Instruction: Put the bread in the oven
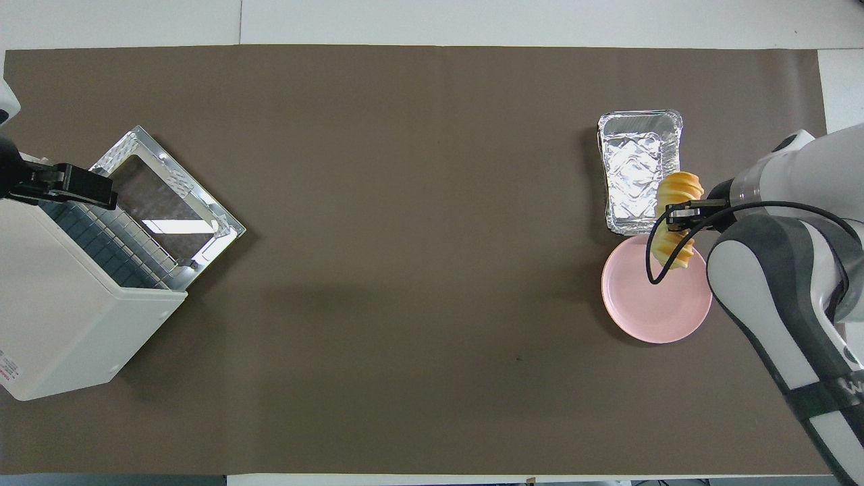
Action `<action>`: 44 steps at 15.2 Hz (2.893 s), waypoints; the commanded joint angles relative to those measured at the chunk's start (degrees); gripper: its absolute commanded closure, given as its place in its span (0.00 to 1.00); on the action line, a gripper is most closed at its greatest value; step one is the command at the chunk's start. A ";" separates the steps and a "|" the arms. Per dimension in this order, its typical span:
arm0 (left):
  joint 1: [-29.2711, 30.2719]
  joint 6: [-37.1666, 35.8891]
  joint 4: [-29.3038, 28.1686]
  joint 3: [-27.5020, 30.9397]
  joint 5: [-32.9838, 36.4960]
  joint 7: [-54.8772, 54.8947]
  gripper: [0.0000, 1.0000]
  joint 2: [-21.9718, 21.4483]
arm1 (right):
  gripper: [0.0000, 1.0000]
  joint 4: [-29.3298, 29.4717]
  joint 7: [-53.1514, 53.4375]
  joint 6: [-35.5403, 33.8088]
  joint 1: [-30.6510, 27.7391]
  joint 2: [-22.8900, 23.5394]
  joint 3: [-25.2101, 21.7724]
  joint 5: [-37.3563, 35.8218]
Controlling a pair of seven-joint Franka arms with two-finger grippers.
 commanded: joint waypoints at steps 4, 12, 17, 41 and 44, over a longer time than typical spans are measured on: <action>0.58 0.30 -1.41 -0.21 -1.18 -0.45 0.00 -1.58 | 0.86 9.32 -11.68 2.76 -2.60 9.89 0.15 0.19; 0.58 0.30 -1.41 -0.21 -1.18 -0.45 0.00 -1.49 | 0.81 14.07 -14.07 7.06 -1.81 18.68 0.33 1.95; 0.58 0.30 -1.41 -0.21 -1.18 -0.45 0.00 -1.49 | 0.69 11.44 -13.20 9.34 -1.02 18.95 0.68 2.21; 0.58 0.30 -1.41 -0.21 -1.18 -0.45 0.00 -1.49 | 0.70 9.15 -16.18 13.13 -5.77 20.09 0.51 2.21; 0.58 0.30 -1.41 -0.21 -1.18 -0.45 0.00 -1.49 | 1.00 6.97 -15.65 15.93 -5.59 19.92 0.51 2.22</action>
